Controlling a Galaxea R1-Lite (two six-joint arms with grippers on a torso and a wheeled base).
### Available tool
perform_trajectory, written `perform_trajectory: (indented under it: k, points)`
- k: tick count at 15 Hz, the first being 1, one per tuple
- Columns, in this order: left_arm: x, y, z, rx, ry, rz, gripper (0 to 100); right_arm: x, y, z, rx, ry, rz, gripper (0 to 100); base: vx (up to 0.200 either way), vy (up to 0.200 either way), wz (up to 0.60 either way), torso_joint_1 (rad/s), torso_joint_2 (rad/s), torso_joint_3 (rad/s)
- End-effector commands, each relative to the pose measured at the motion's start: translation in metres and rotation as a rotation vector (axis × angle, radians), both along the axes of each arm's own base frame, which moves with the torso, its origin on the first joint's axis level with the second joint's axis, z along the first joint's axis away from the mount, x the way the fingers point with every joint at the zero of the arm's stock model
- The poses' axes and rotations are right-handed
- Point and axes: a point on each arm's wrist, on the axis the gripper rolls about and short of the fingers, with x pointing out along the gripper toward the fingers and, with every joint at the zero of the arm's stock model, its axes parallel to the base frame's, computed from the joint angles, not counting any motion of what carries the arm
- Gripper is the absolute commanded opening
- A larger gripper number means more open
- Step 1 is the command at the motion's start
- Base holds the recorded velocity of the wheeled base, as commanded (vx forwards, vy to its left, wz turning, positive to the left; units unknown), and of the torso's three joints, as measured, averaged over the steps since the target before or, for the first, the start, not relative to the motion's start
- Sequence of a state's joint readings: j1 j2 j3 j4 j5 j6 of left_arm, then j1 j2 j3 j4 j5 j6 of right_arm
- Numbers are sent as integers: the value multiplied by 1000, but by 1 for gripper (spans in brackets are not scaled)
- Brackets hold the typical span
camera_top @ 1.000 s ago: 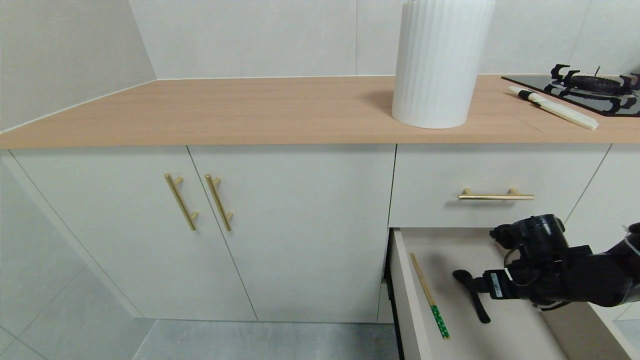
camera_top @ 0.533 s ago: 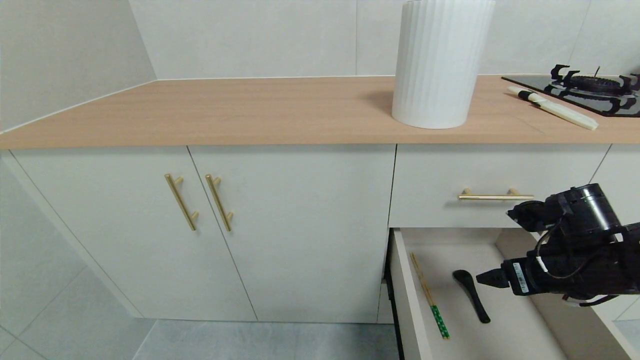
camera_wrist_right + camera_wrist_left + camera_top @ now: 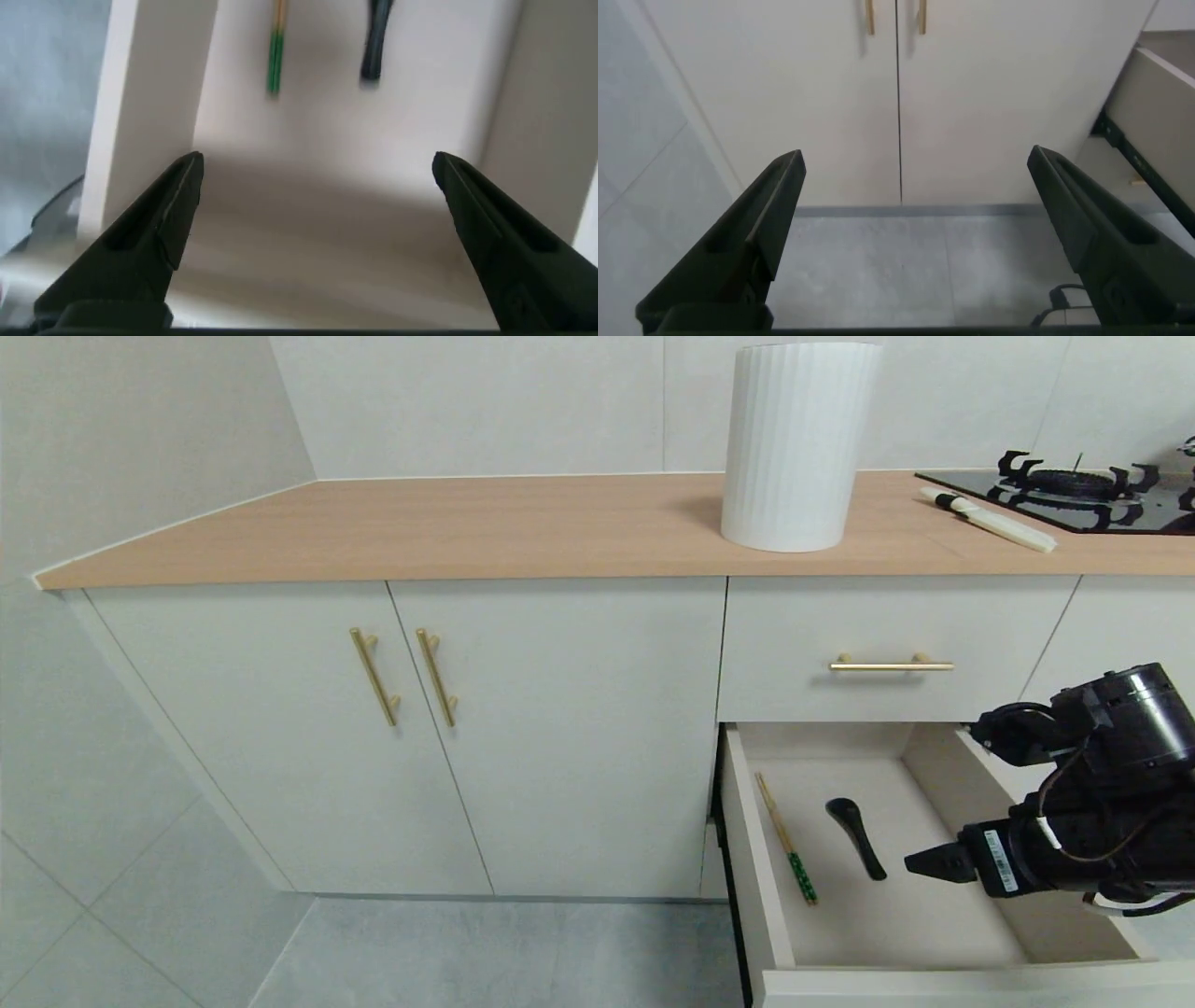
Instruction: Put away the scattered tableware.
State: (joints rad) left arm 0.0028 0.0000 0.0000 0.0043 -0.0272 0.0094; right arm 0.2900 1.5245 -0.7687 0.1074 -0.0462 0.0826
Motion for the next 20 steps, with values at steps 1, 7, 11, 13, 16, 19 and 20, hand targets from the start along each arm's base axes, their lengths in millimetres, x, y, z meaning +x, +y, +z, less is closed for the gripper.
perform_trajectory:
  k: [1, 7, 11, 13, 16, 19, 20]
  points:
    - [0, 0, 0, 0, 0, 0, 100, -6, 2, 4, -2, -2, 18, 100, -200, 0, 0, 7, 7, 2]
    - [0, 0, 0, 0, 0, 0, 100, -21, 10, 4, -29, 85, 75, 100, -100, 0, 0, 0, 1, 1]
    - [0, 0, 0, 0, 0, 0, 100, -42, 35, -10, -54, 266, 255, 100, 0, 0, 0, 0, 0, 0]
    - [0, 0, 0, 0, 0, 0, 100, -36, 42, -24, -75, 327, 267, 100, 0, 0, 0, 0, 0, 0]
    - [0, 0, 0, 0, 0, 0, 100, -19, 49, -42, -103, 392, 232, 100, 0, 0, 0, 0, 0, 0]
    - [0, 0, 0, 0, 0, 0, 100, 0, 44, -50, -105, 415, 111, 100, 0, 0, 0, 0, 0, 0]
    - [0, 0, 0, 0, 0, 0, 100, 5, 42, -52, -124, 412, 85, 100, 0, 0, 0, 0, 0, 0]
